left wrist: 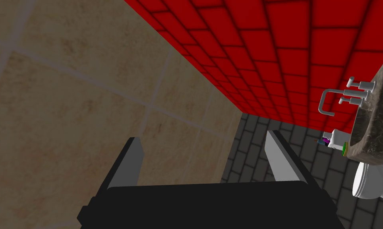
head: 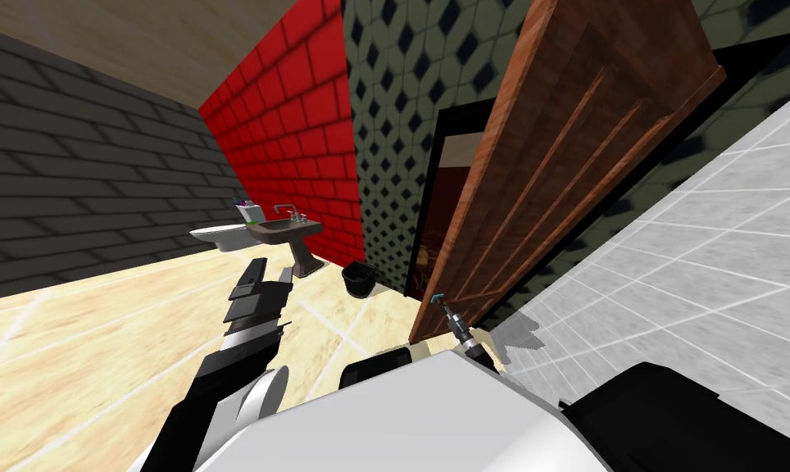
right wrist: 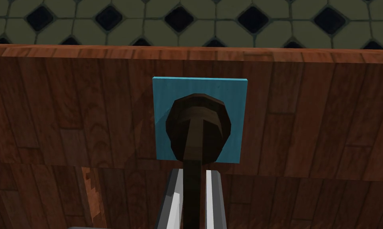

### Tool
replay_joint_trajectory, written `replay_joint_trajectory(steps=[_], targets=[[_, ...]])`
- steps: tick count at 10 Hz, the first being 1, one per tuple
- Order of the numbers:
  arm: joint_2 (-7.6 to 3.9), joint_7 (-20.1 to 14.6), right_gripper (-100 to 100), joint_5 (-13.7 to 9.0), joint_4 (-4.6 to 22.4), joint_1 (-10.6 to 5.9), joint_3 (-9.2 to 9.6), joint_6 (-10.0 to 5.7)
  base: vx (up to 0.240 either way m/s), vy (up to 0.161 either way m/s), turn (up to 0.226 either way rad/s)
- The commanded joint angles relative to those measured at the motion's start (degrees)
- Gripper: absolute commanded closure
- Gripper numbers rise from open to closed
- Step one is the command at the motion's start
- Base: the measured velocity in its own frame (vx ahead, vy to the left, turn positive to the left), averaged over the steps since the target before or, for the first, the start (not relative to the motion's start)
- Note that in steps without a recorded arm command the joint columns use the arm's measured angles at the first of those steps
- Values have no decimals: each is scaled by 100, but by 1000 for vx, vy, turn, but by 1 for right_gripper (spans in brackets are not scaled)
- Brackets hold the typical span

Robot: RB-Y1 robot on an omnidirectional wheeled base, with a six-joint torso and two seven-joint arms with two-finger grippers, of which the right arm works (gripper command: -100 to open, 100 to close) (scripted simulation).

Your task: Pull the door open

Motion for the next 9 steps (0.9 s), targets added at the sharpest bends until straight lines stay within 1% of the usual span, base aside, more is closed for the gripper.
replay_joint_trajectory(steps=[1, 2, 3, 9], targets=[[-65, -55, 100, -31, 122, 15, 42, -166, -199, -50, 155], [-28, -29, 100, -10, 56, 5, 40, -77, -92, -16, 33], [-39, -50, 100, -19, 114, 23, 81, -155, -123, -46, 172], [-106, -111, 100, -79, 298, 72, 192, -439, -207, -73, 174]])
